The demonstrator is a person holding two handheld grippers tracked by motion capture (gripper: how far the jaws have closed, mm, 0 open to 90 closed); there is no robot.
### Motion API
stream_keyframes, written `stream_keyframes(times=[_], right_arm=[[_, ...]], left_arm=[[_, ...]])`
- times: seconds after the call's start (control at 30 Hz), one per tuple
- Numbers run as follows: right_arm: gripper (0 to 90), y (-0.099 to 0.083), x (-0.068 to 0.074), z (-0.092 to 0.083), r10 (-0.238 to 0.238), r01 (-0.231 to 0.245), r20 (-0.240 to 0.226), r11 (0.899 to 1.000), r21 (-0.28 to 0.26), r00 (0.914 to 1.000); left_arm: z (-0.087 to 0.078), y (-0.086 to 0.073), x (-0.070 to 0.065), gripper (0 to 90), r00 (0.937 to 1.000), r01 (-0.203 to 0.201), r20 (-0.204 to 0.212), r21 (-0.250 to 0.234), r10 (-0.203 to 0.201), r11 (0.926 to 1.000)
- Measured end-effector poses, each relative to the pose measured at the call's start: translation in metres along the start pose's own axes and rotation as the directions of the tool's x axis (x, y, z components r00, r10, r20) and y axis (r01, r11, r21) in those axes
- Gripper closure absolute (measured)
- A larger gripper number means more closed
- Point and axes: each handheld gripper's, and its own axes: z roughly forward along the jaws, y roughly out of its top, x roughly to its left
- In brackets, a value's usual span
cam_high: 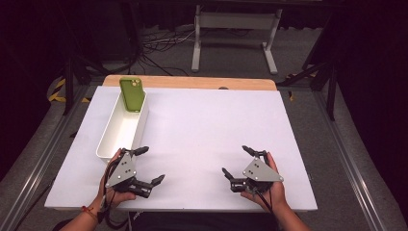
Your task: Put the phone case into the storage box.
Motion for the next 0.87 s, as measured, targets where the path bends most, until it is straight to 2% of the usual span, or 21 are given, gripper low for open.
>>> stream_keyframes(times=[0.17,0.47,0.6,0.73,0.87], right_arm=[[8.9,0.0010,-0.0004,0.0006,-0.002,0.002,0.000,1.000,-0.002,1.0000],[9.4,0.0028,-0.0004,-0.0007,-0.017,0.017,-0.002,1.000,-0.005,0.9999],[9.4,0.0037,-0.0014,-0.0014,-0.031,0.031,0.007,0.999,-0.010,0.9995],[9.4,0.0046,-0.0046,-0.0015,-0.001,0.001,0.012,1.000,-0.009,0.9999],[9.4,0.0033,-0.0047,-0.0009,0.002,-0.002,0.013,1.000,0.001,0.9999]], left_arm=[[0.0003,-0.0005,0.0000,1.7,1.0000,0.008,-0.002,0.003,-0.008,1.0000],[0.0010,0.0005,0.0002,1.7,1.0000,-0.006,-0.007,0.003,0.006,1.0000],[0.0006,0.0006,0.0007,1.8,1.0000,-0.008,0.004,0.008,0.008,0.9999],[0.0003,0.0002,0.0015,1.8,1.0000,-0.005,0.009,0.010,0.005,0.9999],[0.0001,0.0009,0.0010,1.9,1.0000,-0.007,0.002,0.009,0.007,0.9999]])
